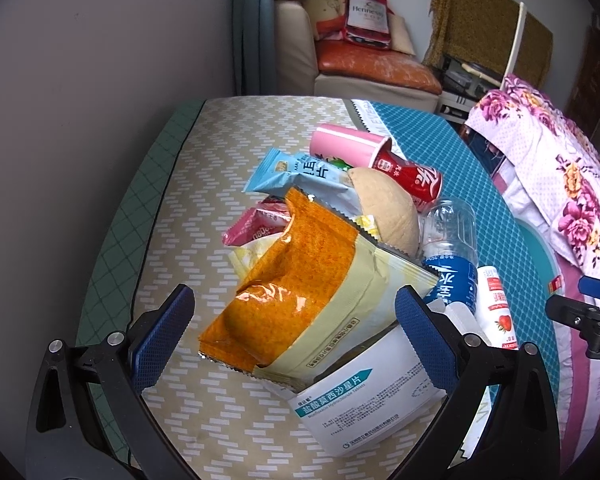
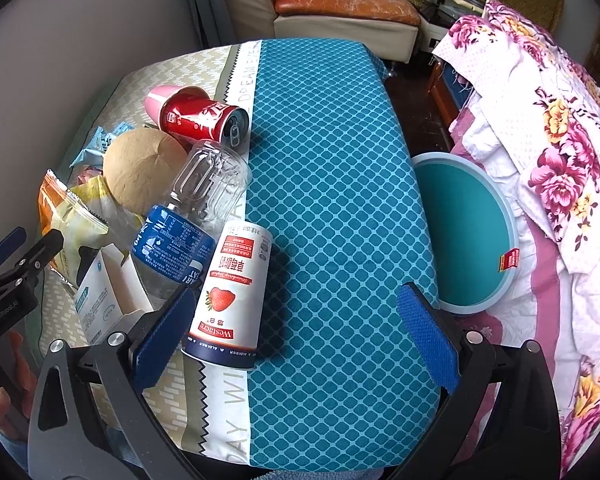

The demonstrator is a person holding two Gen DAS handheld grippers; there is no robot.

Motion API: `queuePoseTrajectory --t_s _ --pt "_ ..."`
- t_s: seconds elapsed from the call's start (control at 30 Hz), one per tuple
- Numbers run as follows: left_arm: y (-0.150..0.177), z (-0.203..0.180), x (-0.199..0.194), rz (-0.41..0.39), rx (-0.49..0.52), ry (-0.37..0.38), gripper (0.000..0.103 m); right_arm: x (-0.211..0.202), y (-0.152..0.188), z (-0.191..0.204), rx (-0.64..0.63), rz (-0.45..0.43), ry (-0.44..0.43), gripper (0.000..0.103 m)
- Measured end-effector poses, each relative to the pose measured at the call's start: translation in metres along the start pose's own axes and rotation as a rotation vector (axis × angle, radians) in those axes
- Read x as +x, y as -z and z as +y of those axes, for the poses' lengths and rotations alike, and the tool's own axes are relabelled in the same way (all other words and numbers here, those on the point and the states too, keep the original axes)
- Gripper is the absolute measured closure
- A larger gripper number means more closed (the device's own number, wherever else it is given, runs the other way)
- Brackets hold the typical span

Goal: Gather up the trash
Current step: 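Move both grippers toward the pile of trash on the bed, then grasp the white strawberry drink cup with the right gripper while the left grasps the water bottle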

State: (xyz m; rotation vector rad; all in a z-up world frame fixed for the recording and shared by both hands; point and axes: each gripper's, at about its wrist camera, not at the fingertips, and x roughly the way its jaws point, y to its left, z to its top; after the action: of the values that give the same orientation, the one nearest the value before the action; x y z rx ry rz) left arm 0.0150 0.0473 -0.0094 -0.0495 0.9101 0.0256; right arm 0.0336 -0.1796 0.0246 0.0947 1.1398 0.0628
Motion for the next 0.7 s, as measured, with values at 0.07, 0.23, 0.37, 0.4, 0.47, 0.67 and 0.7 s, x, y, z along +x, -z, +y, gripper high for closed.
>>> queuePoseTrajectory --t_s 0.07,0.23,0.37,0.4,0.47,0.67,0.7 --pt "0.0 0.003 0.0 -0.004 -0.005 -0.001 0.003 0.0 0.0 0.001 -0.003 0.002 0.0 0.006" --pt "0.001 0.008 0.002 0.003 -0.013 0.006 0.003 0.002 -0.001 0.004 -0.004 0.008 0.0 0.006" --pt "0.001 0.008 0.001 0.003 -0.013 0.015 0.003 0.001 0.0 0.007 -0.009 0.011 0.004 0.006" --pt "0.001 0.008 0.001 0.002 -0.011 0.016 0.003 0.001 0.0 0.008 -0.01 0.011 0.006 0.006" --pt "0.001 0.007 0.001 -0.002 -0.006 0.018 0.003 0.0 0.001 0.009 -0.013 0.012 0.009 0.006" --pt "0.002 0.008 0.0 -0.003 -0.006 0.023 0.003 0.001 0.002 0.011 -0.017 0.02 0.017 0.006" --pt "0.001 0.009 0.0 -0.002 -0.007 0.023 0.003 0.001 0.002 0.012 -0.019 0.021 0.018 0.006"
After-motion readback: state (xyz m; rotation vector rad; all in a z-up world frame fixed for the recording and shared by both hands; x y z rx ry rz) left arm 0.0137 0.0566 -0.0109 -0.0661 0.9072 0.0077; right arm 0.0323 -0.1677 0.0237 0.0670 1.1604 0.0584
